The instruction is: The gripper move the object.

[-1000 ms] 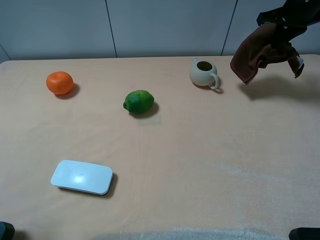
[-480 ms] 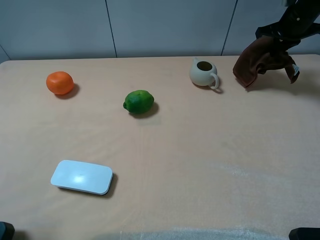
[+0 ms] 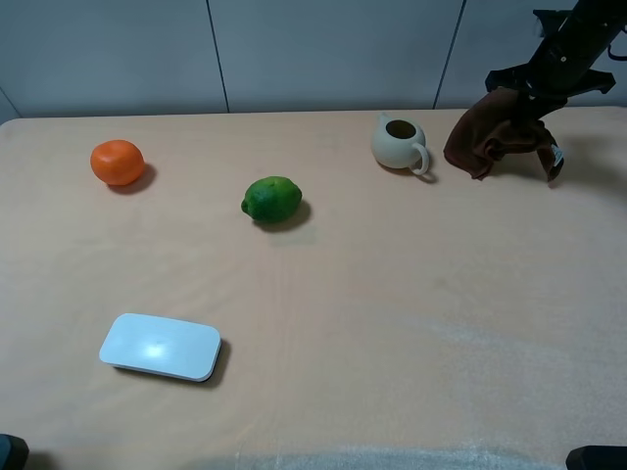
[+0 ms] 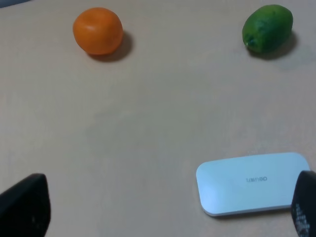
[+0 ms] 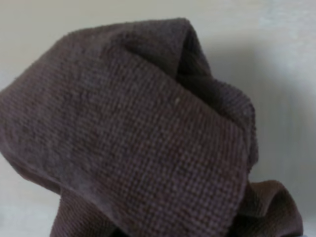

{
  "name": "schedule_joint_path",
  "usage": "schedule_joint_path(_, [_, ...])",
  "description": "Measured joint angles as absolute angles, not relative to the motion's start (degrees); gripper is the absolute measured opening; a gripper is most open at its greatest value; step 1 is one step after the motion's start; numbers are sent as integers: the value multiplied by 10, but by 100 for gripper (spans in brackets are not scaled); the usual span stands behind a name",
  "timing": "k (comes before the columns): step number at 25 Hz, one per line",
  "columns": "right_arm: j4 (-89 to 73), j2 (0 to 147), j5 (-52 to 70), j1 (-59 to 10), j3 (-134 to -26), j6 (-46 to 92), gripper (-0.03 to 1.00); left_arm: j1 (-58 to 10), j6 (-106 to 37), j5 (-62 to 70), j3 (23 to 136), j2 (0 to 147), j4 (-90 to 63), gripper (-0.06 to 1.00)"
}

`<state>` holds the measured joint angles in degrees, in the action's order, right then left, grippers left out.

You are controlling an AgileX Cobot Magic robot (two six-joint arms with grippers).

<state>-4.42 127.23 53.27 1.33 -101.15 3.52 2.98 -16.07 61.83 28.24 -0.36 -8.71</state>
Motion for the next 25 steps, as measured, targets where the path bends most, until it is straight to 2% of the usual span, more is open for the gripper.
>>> schedule_joint_path(13, [-88,1273,555,13,-1012,53,2,30,-161,618,282,-4,-87,99])
schedule_joint_path(16, [-93,1273,558,13,-1012,57,7,30,-161,618,282,-4,-87,99])
schedule_joint_path(18, [-95,1273,558,13,-1012,58,16,30,-161,618,282,-4,-87,99])
schedule_joint_path(23, [-97,1273,558,13,-1012,60,59,30,-161,618,282,-4,-87,99])
schedule_joint_path(25, [-97,1273,558,13,-1012,60,66,30,-161,618,282,-4,-87,99])
